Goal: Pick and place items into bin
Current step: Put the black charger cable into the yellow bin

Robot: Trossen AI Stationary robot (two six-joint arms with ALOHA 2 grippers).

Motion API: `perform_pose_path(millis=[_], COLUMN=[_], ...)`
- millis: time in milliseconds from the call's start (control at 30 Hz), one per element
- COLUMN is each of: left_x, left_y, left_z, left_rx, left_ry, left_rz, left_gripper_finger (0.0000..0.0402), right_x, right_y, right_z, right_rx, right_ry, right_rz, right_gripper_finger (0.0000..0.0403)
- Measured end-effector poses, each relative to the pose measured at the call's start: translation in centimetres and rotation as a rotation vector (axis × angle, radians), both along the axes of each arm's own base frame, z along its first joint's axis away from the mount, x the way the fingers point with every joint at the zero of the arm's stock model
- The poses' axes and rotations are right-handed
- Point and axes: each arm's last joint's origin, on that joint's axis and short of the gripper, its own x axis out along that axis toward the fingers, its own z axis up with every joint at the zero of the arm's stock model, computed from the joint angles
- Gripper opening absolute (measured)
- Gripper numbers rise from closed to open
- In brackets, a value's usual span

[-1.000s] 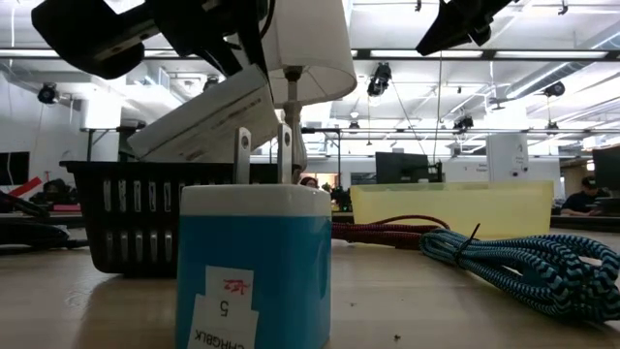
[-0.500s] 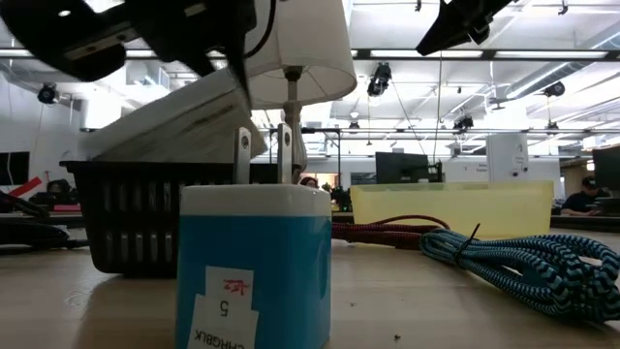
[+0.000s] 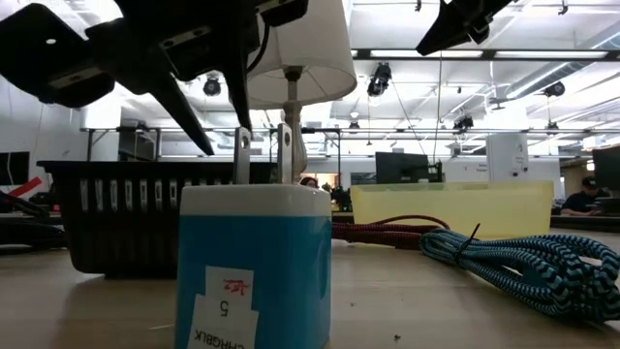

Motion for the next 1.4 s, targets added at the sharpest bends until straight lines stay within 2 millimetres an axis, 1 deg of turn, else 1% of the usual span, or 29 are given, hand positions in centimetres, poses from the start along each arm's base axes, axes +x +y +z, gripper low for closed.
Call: perform_pose_path(millis=[67,133,267,367,433,500,633,733,933,1000,1133,1267,1333,1400], left_x=[0.0,0.2,1.5,2.7,3.1,3.2,2.1,0.5,-3.8,-5.0,-7.0,-9.3,-10.4,-11.2], left_y=[0.1,0.3,0.5,0.7,0.9,1.3,2.5,3.3,4.3,4.4,4.2,3.9,3.9,3.9], left_z=[0.1,0.8,3.2,4.7,5.4,5.7,5.9,6.1,6.4,5.9,4.4,1.8,0.9,0.2], left_rx=[0.022,0.114,0.405,0.618,0.731,0.78,0.753,0.685,0.527,0.482,0.393,0.345,0.336,0.332], left_ry=[-0.009,-0.067,-0.249,-0.335,-0.337,-0.315,-0.22,-0.106,0.162,0.226,0.282,0.373,0.406,0.404], left_rz=[-0.017,-0.096,-0.315,-0.535,-0.663,-0.711,-0.779,-0.868,-1.028,-1.071,-1.146,-1.211,-1.213,-1.229], left_gripper_finger=[0.0118,0.0123,0.0124,0.0124,0.0125,0.0125,0.0125,0.0125,0.0125,0.0125,0.0125,0.0125,0.0125,0.0125], right_x=[0.0,0.0,0.0,0.0,0.0,0.0,0.0,0.0,0.0,0.0,0.0,0.0,0.0,0.0], right_y=[0.0,0.0,0.0,0.0,0.0,0.0,0.0,0.0,0.0,0.0,0.0,0.0,0.0,0.0], right_z=[0.0,0.0,0.0,0.0,0.0,0.0,0.0,0.0,0.0,0.0,0.0,0.0,0.0,0.0], right_rx=[0.0,0.0,0.004,0.006,0.007,0.007,0.007,0.007,0.023,0.026,0.033,0.071,0.087,0.102], right_ry=[0.0,0.0,-0.002,-0.003,-0.003,-0.003,-0.003,-0.003,-0.015,-0.018,-0.024,-0.054,-0.067,-0.078], right_rz=[0.0,0.0,0.003,0.003,0.005,0.005,0.005,0.005,-0.005,-0.007,-0.012,-0.036,-0.047,-0.056], right_gripper_finger=[0.0057,0.0057,0.0057,0.0057,0.0057,0.0057,0.0057,0.0057,0.0057,0.0057,0.0057,0.0057,0.0057,0.0057])
